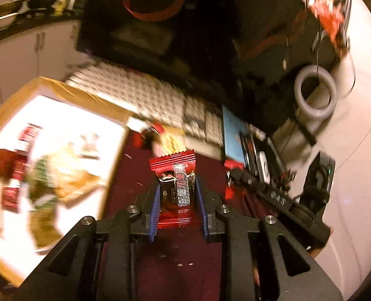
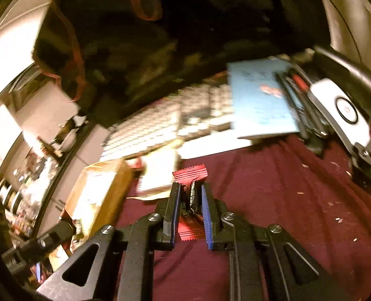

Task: Organize snacks
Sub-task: 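Carry the red candies in both tools over the yellow tray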

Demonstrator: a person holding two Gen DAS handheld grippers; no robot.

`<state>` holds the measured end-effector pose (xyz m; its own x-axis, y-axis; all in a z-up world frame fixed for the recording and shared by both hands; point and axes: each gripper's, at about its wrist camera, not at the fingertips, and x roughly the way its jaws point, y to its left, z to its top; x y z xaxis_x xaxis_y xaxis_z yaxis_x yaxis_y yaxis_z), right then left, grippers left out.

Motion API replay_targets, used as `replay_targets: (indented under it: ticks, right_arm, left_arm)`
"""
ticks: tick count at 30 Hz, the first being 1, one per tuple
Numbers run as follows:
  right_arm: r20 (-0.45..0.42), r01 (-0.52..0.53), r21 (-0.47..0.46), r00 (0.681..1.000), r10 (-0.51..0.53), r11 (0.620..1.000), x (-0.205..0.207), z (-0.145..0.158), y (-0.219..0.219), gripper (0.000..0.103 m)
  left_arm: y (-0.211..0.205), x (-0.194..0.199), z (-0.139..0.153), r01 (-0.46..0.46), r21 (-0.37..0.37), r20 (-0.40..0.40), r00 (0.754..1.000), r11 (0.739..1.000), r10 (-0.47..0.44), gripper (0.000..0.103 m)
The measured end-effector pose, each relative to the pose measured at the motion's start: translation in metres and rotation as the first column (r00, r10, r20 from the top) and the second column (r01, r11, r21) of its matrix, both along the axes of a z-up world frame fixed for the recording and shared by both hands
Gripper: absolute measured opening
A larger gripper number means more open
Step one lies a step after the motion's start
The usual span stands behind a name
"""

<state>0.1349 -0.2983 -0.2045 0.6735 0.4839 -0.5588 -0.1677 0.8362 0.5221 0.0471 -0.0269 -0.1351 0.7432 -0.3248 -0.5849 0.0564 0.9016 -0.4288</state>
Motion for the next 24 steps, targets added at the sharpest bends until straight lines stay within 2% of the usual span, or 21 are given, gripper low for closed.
replay_targets:
  ticks: [3, 5, 8, 13, 19, 24]
  right_arm:
    - [0.040, -0.082, 0.001, 0.996, 0.082, 0.997, -0.013, 0.019, 0.032, 0.016]
    - [0.068, -0.149, -0.022, 0.986, 0.150, 0.989, -0.022, 0.031, 0.060, 0.016]
    - [0.106, -0.272, -0.056, 0.955, 0.277, 0.961, -0.032, 0.045, 0.106, 0.016]
    - [0.111, -0.399, -0.116, 0.905, 0.411, 0.910, -0.038, 0.054, 0.172, 0.016]
    - [0.057, -0.477, -0.165, 0.869, 0.491, 0.863, -0.034, 0.042, 0.225, 0.016]
    - [-0.008, -0.473, -0.216, 0.876, 0.483, 0.854, -0.021, 0.026, 0.250, 0.016]
  left_arm:
    - [0.034, -0.018, 0.010, -0.062, -0.002, 0.037, 0.997, 0.998, 0.062, 0.023]
    - [0.053, -0.021, 0.011, -0.091, -0.007, 0.029, 0.995, 0.996, 0.091, 0.023]
    - [0.080, -0.025, 0.006, -0.139, -0.028, 0.024, 0.990, 0.990, 0.139, 0.023]
    - [0.127, -0.029, -0.012, -0.253, -0.023, -0.011, 0.967, 0.967, 0.253, 0.023]
    - [0.143, -0.016, -0.037, -0.308, 0.029, -0.072, 0.948, 0.951, 0.310, 0.023]
    - [0.145, -0.014, -0.054, -0.315, 0.035, -0.109, 0.942, 0.949, 0.317, 0.023]
